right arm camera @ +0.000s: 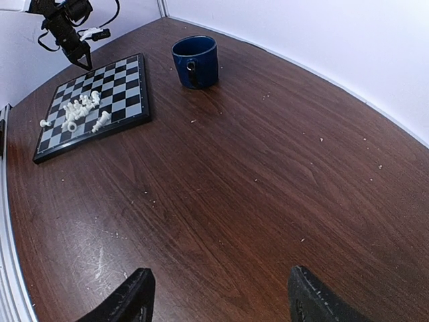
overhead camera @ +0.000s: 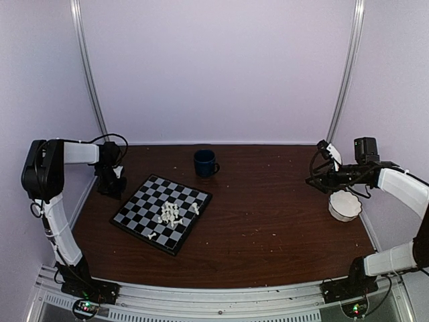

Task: Set up the chess pieces on the board
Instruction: Position the chessboard at the center of the board.

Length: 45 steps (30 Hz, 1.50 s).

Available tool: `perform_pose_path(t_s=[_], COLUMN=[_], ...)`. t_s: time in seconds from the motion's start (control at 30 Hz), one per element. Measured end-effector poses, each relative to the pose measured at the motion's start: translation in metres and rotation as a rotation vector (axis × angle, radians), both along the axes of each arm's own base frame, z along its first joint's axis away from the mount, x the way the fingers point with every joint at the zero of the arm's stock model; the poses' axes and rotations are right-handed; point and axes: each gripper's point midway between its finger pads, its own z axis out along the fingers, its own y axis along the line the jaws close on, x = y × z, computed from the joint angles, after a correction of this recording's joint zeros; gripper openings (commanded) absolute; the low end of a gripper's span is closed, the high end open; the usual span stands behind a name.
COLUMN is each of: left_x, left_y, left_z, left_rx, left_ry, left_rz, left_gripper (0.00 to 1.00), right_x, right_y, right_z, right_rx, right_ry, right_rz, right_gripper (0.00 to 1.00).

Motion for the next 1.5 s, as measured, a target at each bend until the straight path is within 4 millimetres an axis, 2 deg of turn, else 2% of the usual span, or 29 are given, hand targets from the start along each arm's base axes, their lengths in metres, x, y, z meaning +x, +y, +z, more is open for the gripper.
perform_pose_path(t_s=[0.13, 0.33, 0.5, 0.73, 0.97, 1.17, 1.5], left_x=[0.0, -0.005, -0.015, -0.045, -0.078, -0.106, -0.153], left_y=[-0.006, -0.032, -0.043, -0.067, -0.105, -0.137, -0.203], left_z=[-0.001, -0.002, -0.004, -0.005, -0.005, -0.005, -0.003], left_rx=[0.008, 0.032, 0.083, 0.095, 0.077, 0.056, 0.007], left_ry=[0.003, 0.008, 0.017, 0.049, 0.073, 0.085, 0.09], left_rz=[-0.039, -0.152, -0.209, -0.282, -0.355, -0.394, -0.509], left_gripper=[0.0, 0.0, 0.0, 0.0, 0.0, 0.0, 0.0], right_x=[-0.001, -0.004, -0.007, -0.01, -0.011, -0.005, 0.006], right_y=[0.001, 0.004, 0.008, 0.014, 0.017, 0.018, 0.028], right_z=[0.001, 0.008, 0.013, 0.014, 0.012, -0.006, -0.031], right_rx=[0.003, 0.012, 0.023, 0.033, 0.042, 0.047, 0.016], right_ry=[-0.001, -0.019, -0.029, -0.031, -0.019, 0.045, 0.141], right_rz=[0.003, 0.017, 0.032, 0.055, 0.069, 0.072, 0.076], right_gripper=[0.7, 0.7, 0.71, 0.72, 0.72, 0.69, 0.67])
